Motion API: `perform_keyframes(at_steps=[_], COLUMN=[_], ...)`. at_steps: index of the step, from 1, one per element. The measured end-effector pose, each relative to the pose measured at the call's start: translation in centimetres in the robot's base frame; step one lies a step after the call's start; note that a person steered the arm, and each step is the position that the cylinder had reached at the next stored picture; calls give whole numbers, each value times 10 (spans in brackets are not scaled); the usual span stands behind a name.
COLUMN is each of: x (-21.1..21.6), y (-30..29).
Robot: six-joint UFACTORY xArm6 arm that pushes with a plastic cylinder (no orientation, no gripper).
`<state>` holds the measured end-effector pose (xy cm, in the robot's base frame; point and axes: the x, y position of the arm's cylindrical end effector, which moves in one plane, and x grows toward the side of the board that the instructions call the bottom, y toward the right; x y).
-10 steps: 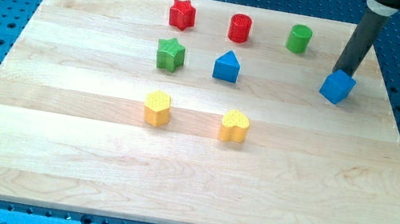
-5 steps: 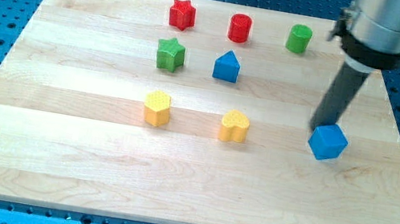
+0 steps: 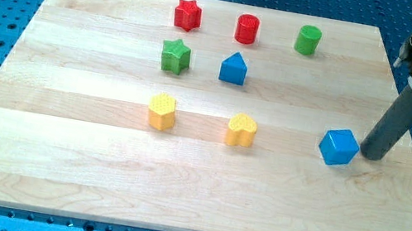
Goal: Bring the cube at the right side of the heart
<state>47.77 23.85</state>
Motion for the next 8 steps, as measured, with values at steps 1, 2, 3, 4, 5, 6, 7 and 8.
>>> perform_keyframes(at_steps=[1, 2, 3, 4, 5, 6, 7, 8], x=[1, 6, 8, 8, 8, 9, 15, 45], y=[-6, -12, -15, -24, -39, -45, -47, -16])
